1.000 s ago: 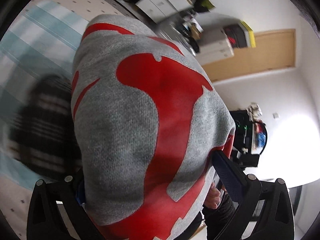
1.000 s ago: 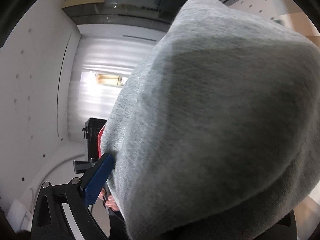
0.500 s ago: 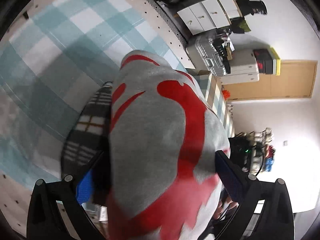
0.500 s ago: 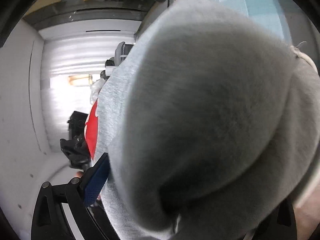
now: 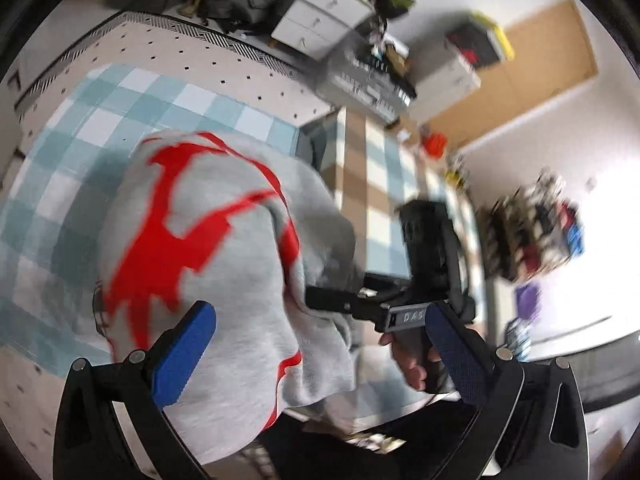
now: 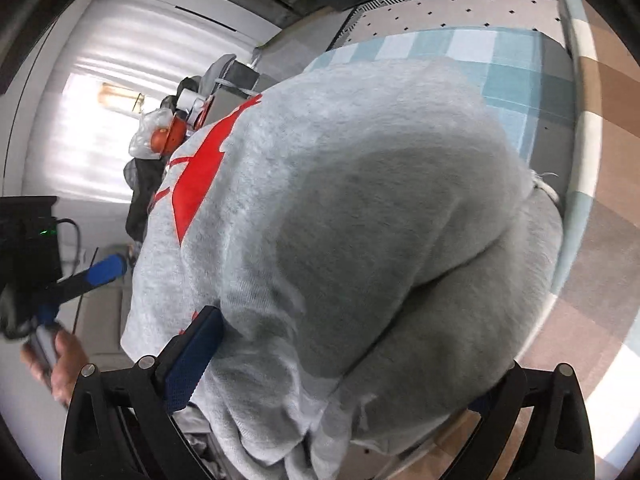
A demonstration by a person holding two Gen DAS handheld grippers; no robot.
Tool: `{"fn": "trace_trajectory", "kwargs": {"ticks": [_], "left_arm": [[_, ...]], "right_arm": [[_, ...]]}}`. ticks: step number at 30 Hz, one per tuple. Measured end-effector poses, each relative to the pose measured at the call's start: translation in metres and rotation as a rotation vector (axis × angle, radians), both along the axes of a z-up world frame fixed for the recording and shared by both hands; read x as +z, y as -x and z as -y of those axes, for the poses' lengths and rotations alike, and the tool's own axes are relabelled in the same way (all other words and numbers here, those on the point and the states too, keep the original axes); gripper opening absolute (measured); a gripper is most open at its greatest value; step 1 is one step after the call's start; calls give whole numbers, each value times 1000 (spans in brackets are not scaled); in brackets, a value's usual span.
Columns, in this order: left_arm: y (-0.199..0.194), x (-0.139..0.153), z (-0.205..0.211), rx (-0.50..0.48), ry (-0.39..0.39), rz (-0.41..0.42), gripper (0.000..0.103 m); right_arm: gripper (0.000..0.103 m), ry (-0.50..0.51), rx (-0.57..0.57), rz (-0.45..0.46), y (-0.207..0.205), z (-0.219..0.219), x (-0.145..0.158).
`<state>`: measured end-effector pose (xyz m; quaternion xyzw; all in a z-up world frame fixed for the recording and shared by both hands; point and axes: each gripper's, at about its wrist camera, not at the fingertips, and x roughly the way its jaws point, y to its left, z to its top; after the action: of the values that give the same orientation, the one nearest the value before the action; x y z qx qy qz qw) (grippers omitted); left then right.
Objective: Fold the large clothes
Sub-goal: 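Lower the hoodie bundle onto the blue-checked mat with both grippers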
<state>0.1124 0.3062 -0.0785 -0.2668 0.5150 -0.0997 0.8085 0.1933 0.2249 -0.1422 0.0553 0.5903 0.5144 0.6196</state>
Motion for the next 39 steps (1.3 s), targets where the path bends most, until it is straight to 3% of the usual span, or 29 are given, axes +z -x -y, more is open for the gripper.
{"fn": "trace_trajectory", "kwargs": {"ticks": [2,7,10,13,15,18,20,22,25,26,28,30,32,39], "left_arm": [[-6,-19,-3,17,-44,-26,102],[13,-39,-24,66,48,92,101],[24,-51,-27,48,36,108,101],[28,-51,-25,51,18,121,101],[32,-46,-33,55,33,130,101],[35,-24,-32,54,69,143,101],[40,-18,-34,56,86,147,101],[46,-16,-36,49,102,154,101],[52,-16,-41,49,141,155,101],[55,-15,-41,43,152,154,101],[57,-16,-39,27,159,147,90],[59,-14,-35,0,138,158,82],[60,-10,-32,9,145,165,82],[59,10,-15,55,0,138,83]], "right_arm": [[103,-14,1,-21,-7,-16,-6],[103,-4,24,6,-8,-14,-7],[103,57,57,191,-5,-3,10],[102,187,79,562,18,0,40],[102,196,91,770,43,2,67],[103,67,85,870,72,6,100],[103,66,134,925,90,-13,104],[103,129,174,947,93,-33,89],[103,264,234,893,76,-49,47],[103,282,249,849,71,-36,36],[102,297,244,781,59,-28,24],[102,317,239,773,54,-16,20],[102,314,227,762,51,-9,23],[103,127,127,717,59,10,66]]}}
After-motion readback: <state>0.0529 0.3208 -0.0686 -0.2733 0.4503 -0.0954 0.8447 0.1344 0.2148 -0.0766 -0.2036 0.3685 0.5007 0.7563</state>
